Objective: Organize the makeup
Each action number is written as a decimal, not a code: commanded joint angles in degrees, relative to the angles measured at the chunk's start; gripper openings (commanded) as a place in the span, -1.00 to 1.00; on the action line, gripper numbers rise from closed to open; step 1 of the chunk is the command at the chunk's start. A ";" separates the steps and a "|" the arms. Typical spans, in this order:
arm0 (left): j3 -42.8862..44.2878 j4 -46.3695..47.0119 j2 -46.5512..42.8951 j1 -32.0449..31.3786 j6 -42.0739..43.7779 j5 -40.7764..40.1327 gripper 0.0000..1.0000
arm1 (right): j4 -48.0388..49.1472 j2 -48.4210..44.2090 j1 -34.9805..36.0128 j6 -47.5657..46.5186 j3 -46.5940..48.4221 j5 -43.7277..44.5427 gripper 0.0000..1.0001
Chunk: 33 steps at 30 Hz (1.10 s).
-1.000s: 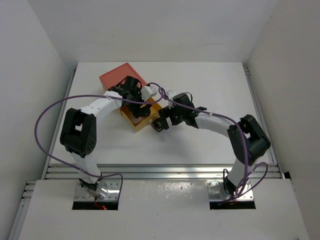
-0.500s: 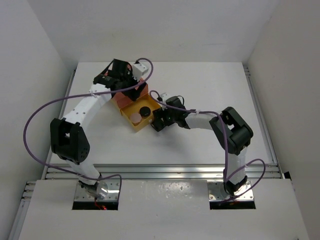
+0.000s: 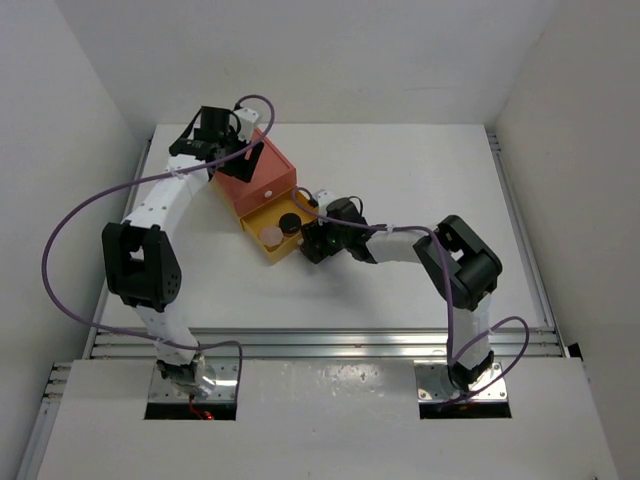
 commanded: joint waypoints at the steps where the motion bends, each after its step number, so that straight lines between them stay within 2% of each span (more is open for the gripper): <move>1: 2.29 4.07 1.97 1.39 -2.08 -2.07 0.63 | -3.30 -0.80 0.85 -2.00 -2.42 -0.84 0.57; 3: 2.29 4.69 3.12 2.00 -2.61 -2.60 0.63 | -3.91 -0.53 0.94 -2.00 -2.07 -1.46 0.57; 7: 2.29 6.36 5.15 3.24 -4.62 -3.13 0.63 | -7.16 1.40 0.94 -1.82 -0.14 -1.55 0.44; 9: 0.63 7.06 5.76 3.77 -4.63 -3.13 0.63 | -8.39 2.28 0.94 -2.26 0.74 -1.55 0.21; 10: 0.62 7.76 5.76 3.77 -4.63 -3.13 0.63 | -8.48 2.54 0.94 -2.26 0.83 -1.55 0.21; 11: -0.86 7.77 5.76 3.77 -4.63 -3.13 0.63 | -8.66 2.63 0.94 -2.43 1.01 -1.63 0.08; 15: -2.63 8.91 5.76 3.77 -5.16 -2.08 0.63 | -9.62 1.41 0.94 -3.49 0.31 -1.63 0.08; 16: -2.63 8.91 5.76 3.77 -5.16 -2.07 0.63 | -9.97 1.05 1.11 -4.36 -0.04 -1.72 0.11; 17: -3.16 8.91 5.76 3.77 -5.16 -1.55 0.63 | -10.24 0.88 1.03 -4.80 -0.13 -1.90 0.34; 20: -3.78 9.44 5.76 3.77 -5.69 -0.93 0.63 | -12.26 -0.35 0.85 -5.77 -0.49 -2.42 0.77; 21: -3.78 9.44 5.76 3.77 -5.69 -0.93 0.63 | -12.26 -0.62 1.11 -6.47 -0.75 -3.03 0.82; 29: -4.30 9.44 5.76 3.77 -5.69 0.13 0.63 | -11.21 -0.89 2.96 -10.86 -0.58 -3.22 0.84; 33: -4.30 9.97 5.76 3.77 -5.69 0.13 0.63 | -11.65 0.78 3.31 -14.12 0.22 -6.36 0.84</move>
